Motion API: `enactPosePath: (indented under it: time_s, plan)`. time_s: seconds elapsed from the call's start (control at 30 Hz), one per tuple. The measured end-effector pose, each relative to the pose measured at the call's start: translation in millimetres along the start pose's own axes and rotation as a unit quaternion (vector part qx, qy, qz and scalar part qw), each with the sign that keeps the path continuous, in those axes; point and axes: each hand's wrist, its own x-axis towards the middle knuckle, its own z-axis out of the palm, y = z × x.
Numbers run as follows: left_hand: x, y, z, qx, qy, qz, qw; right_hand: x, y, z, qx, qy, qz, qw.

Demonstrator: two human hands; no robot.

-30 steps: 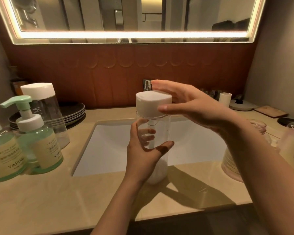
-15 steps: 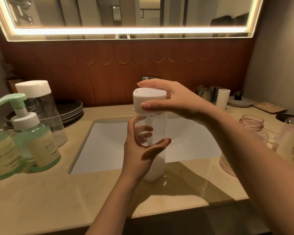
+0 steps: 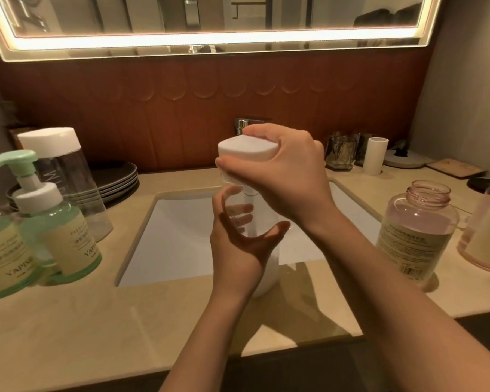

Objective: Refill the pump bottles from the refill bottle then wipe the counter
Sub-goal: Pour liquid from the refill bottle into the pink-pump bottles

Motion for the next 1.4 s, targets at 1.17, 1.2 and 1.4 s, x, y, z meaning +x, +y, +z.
enactPosePath:
  time_s: [1.17,1.2,1.4]
  plan:
    - [76,94,38,0.058,-0.284,0.096,0.952,45,32,-130,-0.025,-0.07,0.019,0.997]
    - [84,99,51,0.055,-0.305,0.102,0.945,53,37,-143,-0.034,-0.062,0.024,0.997]
    - [125,116,141,0.068,-0.378,0.122,0.915,85,89,-207,-0.064,-0.026,0.074,0.995]
